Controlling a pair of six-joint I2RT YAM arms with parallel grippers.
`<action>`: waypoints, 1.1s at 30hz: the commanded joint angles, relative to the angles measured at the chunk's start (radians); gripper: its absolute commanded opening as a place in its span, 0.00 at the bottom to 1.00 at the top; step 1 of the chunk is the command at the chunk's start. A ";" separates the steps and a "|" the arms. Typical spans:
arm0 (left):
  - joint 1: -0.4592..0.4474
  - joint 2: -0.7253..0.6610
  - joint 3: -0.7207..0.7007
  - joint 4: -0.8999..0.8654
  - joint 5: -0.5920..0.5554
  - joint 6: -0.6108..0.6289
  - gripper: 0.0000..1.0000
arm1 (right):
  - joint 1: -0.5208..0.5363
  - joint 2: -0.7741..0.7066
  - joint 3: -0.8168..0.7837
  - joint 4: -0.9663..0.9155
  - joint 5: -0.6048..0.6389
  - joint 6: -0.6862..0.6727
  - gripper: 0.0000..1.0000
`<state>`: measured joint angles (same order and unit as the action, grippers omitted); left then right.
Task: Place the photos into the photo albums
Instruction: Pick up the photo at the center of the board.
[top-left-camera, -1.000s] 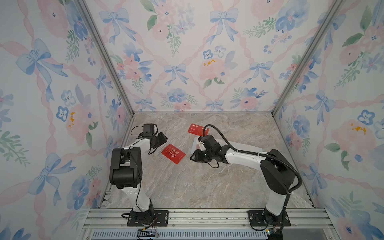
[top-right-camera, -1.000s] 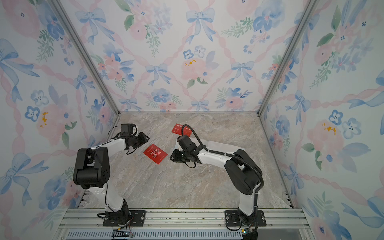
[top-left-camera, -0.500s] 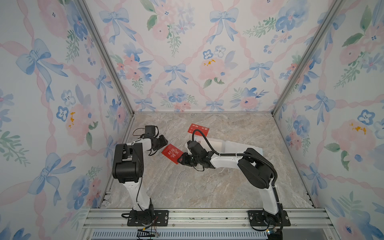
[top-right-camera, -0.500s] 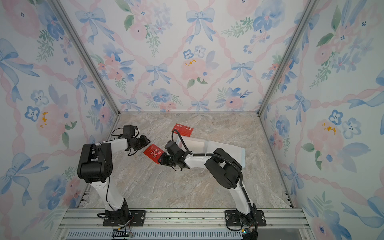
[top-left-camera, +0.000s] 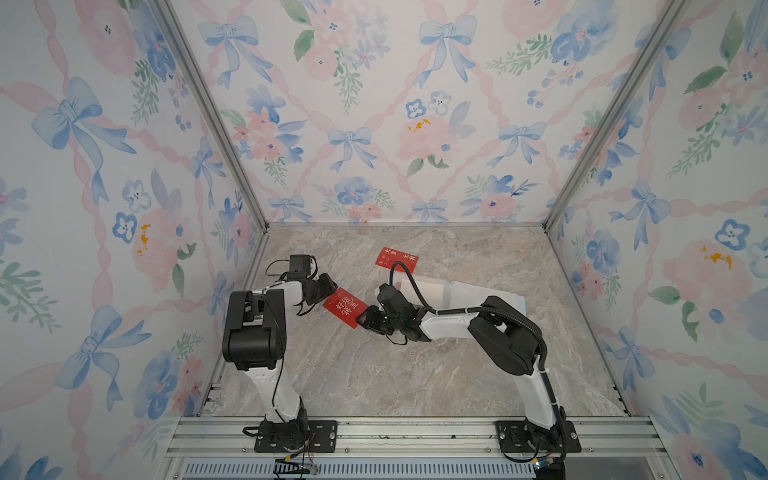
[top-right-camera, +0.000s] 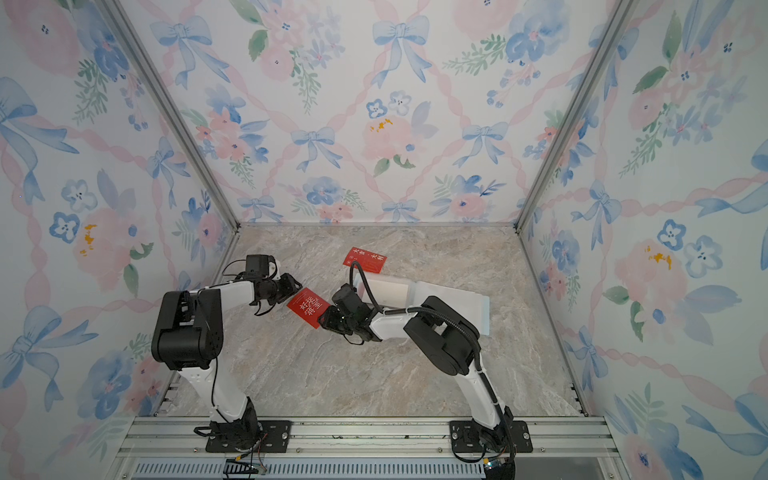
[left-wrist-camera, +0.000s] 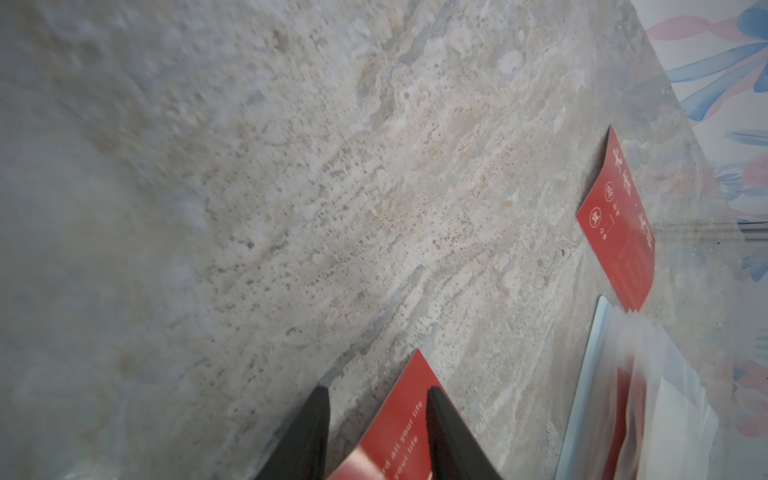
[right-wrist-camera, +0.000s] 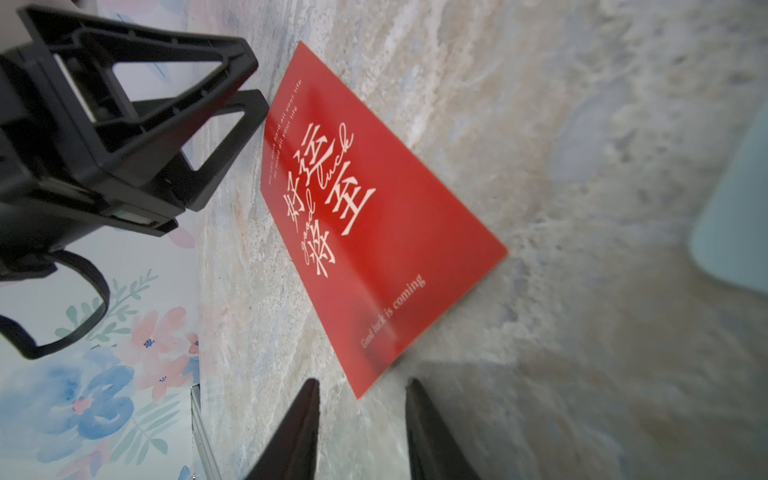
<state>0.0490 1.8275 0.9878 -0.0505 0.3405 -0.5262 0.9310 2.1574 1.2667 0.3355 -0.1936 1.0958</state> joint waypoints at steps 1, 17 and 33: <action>0.000 -0.035 -0.043 -0.037 -0.004 0.018 0.42 | -0.002 0.038 -0.036 0.056 0.028 0.048 0.36; 0.002 -0.114 -0.120 -0.038 0.017 0.016 0.42 | -0.006 0.067 -0.143 0.297 0.097 0.199 0.36; 0.001 -0.151 -0.141 -0.038 0.026 0.012 0.42 | -0.012 0.094 -0.162 0.452 0.120 0.266 0.25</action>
<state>0.0513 1.7119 0.8589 -0.0700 0.3538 -0.5236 0.9253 2.2219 1.1221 0.7673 -0.0933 1.3598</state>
